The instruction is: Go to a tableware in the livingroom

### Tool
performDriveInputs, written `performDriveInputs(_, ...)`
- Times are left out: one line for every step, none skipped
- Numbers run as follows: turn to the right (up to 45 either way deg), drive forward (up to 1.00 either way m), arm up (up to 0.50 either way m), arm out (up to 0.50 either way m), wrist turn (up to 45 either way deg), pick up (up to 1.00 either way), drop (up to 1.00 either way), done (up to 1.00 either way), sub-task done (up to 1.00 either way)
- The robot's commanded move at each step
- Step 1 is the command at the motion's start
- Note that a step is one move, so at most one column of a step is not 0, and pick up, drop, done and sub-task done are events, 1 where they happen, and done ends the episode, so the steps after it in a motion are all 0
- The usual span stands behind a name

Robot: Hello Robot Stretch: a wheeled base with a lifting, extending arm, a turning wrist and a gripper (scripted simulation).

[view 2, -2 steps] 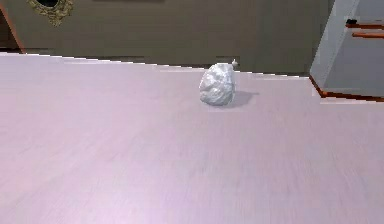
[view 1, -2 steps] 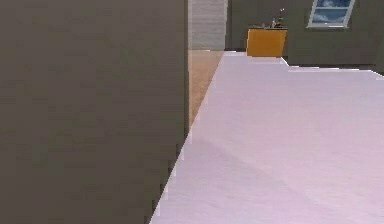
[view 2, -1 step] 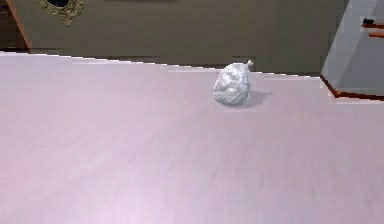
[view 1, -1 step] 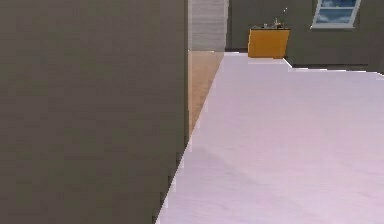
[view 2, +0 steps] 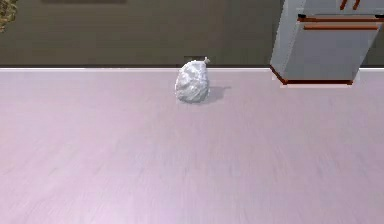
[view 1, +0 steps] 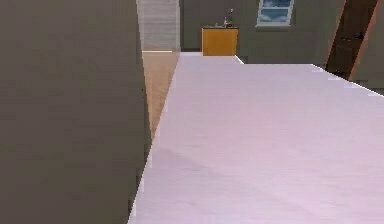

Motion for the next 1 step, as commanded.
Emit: performDriveInputs(0.0, 1.0, 0.0, 0.0, 0.0, 0.0, 0.0, 0.0, 0.0)
